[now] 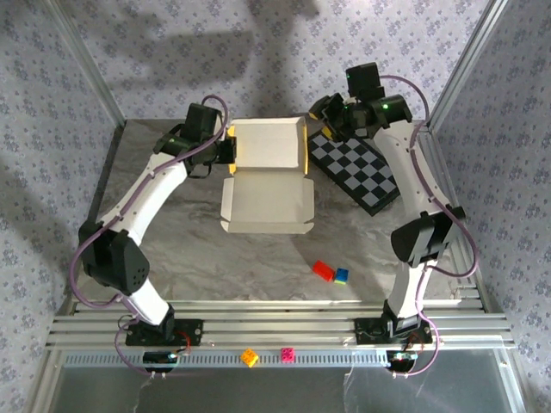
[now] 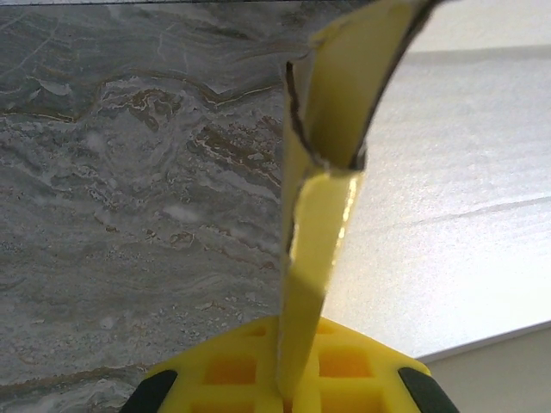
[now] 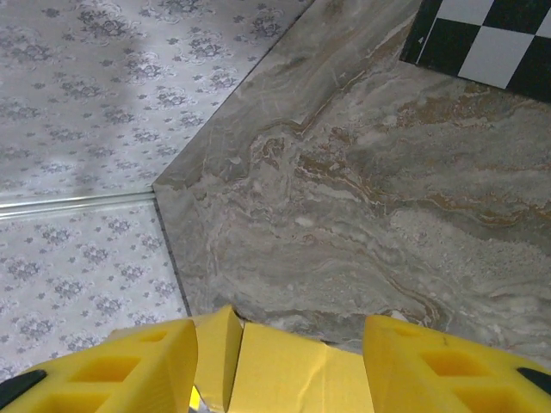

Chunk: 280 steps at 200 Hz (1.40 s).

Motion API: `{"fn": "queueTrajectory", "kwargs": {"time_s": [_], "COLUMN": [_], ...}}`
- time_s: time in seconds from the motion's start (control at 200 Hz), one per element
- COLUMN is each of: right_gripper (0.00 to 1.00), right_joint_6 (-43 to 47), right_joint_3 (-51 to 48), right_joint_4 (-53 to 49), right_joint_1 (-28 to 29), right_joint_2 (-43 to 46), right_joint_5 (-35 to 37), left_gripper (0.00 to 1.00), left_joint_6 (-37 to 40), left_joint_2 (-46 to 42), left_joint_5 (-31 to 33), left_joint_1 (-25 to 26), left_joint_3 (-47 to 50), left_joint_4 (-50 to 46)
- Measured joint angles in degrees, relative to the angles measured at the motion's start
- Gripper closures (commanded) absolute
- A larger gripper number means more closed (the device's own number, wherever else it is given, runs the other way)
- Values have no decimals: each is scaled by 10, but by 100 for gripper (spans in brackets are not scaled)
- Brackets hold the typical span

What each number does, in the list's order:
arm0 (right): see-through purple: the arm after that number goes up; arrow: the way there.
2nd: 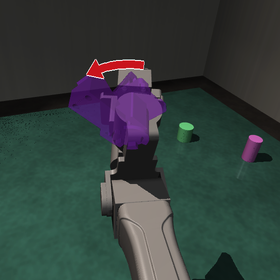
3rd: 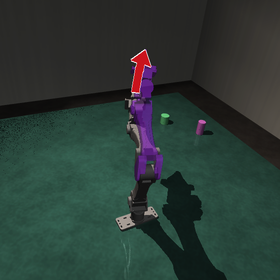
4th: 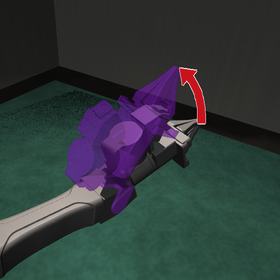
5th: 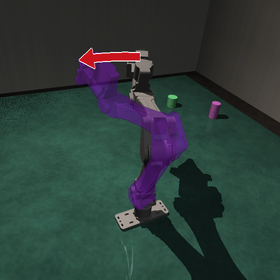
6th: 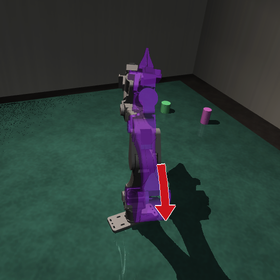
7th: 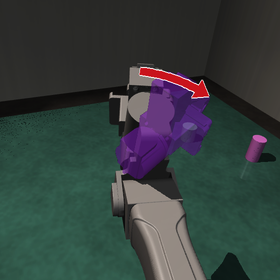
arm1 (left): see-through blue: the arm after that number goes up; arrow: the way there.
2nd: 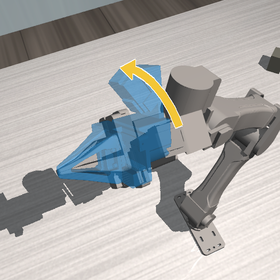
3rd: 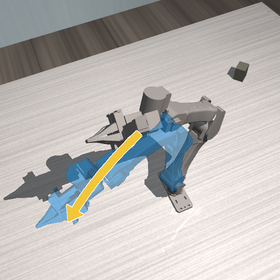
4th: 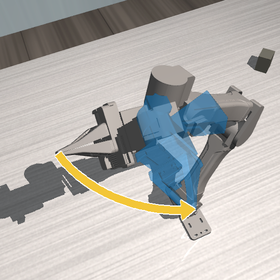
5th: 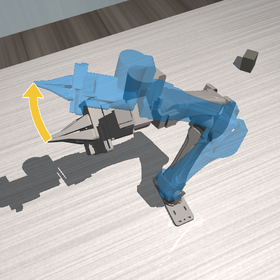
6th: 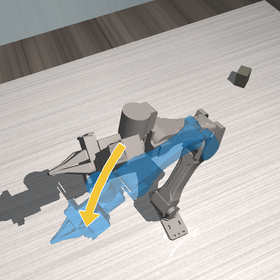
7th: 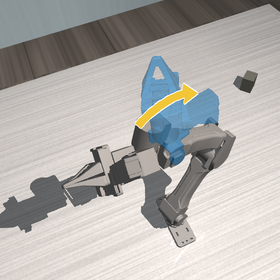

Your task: Fold the paper box

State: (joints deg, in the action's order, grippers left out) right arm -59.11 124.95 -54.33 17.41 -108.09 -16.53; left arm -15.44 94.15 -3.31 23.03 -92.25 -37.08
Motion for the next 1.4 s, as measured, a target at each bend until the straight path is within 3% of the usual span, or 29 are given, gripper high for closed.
{"fn": "queueTrajectory", "kwargs": {"time_s": [0.11, 0.185, 0.425, 0.62, 0.745, 1.004, 1.399], "right_gripper": [46, 55, 57, 73, 76, 86, 88], "right_joint_6": [1, 12, 63, 105, 130, 181, 213], "right_joint_3": [40, 70, 85, 115, 114, 70, -67], "right_joint_4": [-12, -16, -17, -39, -54, -51, 19], "right_joint_1": [1, 3, 23, 38, 46, 72, 99], "right_joint_2": [-16, -29, -54, -79, -79, -62, 2], "right_joint_5": [4, 9, 13, 21, 39, 109, 168], "left_gripper": [100, 100, 100, 100, 100, 100, 100], "left_joint_6": [1, 5, 9, 11, 11, 0, -10], "left_joint_2": [-4, -5, -5, -5, -5, -5, -7], "left_joint_5": [5, 10, 15, 21, 24, 23, 12], "left_joint_1": [2, 4, 6, 6, 6, 6, 6], "left_joint_3": [1, 2, 5, 5, 5, 5, 40], "left_joint_4": [0, 1, 5, 8, 8, -3, 3]}}
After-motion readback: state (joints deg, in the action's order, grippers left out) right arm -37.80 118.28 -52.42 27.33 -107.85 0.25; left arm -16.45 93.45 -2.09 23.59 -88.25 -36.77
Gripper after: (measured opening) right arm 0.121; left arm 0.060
